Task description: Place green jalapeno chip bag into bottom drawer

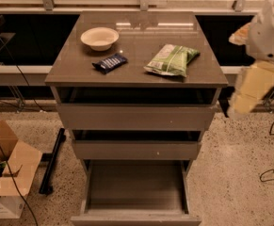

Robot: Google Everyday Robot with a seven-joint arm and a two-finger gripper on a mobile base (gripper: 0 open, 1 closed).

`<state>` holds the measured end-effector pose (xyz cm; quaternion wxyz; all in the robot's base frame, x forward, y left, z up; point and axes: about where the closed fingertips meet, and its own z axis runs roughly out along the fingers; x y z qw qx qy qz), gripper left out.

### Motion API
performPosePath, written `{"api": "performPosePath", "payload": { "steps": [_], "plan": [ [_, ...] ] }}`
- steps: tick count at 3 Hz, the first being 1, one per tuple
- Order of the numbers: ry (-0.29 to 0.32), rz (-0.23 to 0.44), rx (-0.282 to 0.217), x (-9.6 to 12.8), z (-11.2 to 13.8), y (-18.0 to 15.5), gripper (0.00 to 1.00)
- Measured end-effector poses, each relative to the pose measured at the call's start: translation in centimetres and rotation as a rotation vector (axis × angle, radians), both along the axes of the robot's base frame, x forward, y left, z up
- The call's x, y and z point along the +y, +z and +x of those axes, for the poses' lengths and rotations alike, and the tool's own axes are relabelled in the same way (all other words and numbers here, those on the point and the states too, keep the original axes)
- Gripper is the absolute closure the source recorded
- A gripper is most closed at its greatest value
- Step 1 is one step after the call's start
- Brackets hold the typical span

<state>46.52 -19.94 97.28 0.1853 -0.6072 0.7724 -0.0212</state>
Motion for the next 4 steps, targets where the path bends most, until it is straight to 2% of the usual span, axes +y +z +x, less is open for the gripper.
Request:
{"api": "performPosePath", "payload": {
  "steps": [1, 2, 3, 4],
  "plan": [
    [-0.007, 0.055, -0.007, 1.8, 3.0, -0.3, 0.0],
    [-0.007, 0.055, -0.007, 1.8, 3.0, -0.3, 0.0],
    [-0.044, 0.085, -0.009, 2.7, 4.8, -1.8, 0.0],
    [-0.097, 0.173, -0.035, 5.1, 9.4, -3.6, 0.0]
  ]
}}
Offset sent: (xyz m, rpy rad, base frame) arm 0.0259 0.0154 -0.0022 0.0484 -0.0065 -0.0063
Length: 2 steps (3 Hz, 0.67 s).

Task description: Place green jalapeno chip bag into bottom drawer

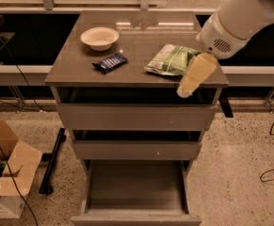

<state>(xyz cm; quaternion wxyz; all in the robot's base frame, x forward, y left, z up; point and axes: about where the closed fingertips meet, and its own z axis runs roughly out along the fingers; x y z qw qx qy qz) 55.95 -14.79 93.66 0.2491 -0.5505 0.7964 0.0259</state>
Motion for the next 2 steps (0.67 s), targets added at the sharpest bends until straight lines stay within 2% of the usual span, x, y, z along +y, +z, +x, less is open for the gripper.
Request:
{"api": "performPosePath", "payload": {
  "steps": [1, 2],
  "plan": [
    [-0.009, 0.046, -0.017, 2.9, 4.8, -1.4, 0.0],
    [-0.018, 0.076, -0.022, 4.6, 9.8, -3.0, 0.0]
  ]
}}
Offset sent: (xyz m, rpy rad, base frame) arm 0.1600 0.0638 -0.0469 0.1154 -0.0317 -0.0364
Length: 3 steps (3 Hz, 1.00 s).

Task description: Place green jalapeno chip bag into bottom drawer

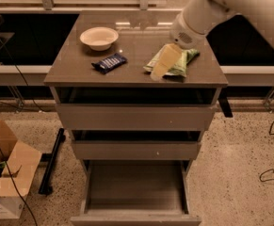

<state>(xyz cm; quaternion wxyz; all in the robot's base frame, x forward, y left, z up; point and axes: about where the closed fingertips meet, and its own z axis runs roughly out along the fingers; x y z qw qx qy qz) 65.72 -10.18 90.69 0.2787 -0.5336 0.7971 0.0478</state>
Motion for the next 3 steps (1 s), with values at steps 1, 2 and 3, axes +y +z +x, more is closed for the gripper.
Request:
{"api": "performPosePath", "payload": {
  "steps": [1, 2, 3],
  "plan": [
    [-0.018, -0.001, 0.025, 0.5, 4.3, -2.4, 0.0],
    [-0.049, -0.024, 0.073, -0.2, 6.8, -5.3, 0.0],
    [-0.098, -0.046, 0.127, -2.2, 7.7, -8.0, 0.0]
  ]
}}
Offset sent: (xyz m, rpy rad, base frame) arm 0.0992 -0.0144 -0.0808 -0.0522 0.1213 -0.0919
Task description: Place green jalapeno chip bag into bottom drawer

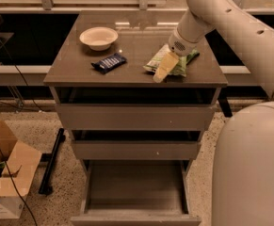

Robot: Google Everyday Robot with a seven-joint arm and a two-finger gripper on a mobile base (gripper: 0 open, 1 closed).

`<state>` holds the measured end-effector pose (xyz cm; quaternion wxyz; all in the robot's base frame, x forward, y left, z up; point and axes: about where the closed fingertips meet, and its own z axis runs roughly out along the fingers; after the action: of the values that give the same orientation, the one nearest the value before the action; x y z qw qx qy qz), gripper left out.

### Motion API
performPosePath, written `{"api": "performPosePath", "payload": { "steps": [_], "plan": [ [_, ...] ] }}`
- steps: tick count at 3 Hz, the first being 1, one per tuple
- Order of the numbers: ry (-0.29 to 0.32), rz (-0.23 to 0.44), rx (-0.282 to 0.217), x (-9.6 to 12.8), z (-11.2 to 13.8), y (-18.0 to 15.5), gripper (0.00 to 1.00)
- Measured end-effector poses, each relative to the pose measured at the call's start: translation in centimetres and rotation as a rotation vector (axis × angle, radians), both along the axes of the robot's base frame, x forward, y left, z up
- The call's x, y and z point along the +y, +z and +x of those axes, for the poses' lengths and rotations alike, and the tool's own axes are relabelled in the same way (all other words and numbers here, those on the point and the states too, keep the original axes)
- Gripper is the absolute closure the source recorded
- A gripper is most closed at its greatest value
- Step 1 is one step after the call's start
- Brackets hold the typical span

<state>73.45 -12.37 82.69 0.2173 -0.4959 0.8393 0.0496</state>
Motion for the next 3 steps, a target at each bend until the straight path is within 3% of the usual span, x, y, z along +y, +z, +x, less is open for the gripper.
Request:
{"api": "performPosePath", "payload": {
  "steps": [1, 2, 3],
  "plan": [
    [-0.049, -0.032, 0.004, -1.5, 0.1, -0.3, 0.18],
    [-0.058, -0.058, -0.037, -1.7, -0.4, 1.2, 0.42],
    [-0.047, -0.028, -0.101, -1.5, -1.6, 4.0, 0.65]
  ]
}}
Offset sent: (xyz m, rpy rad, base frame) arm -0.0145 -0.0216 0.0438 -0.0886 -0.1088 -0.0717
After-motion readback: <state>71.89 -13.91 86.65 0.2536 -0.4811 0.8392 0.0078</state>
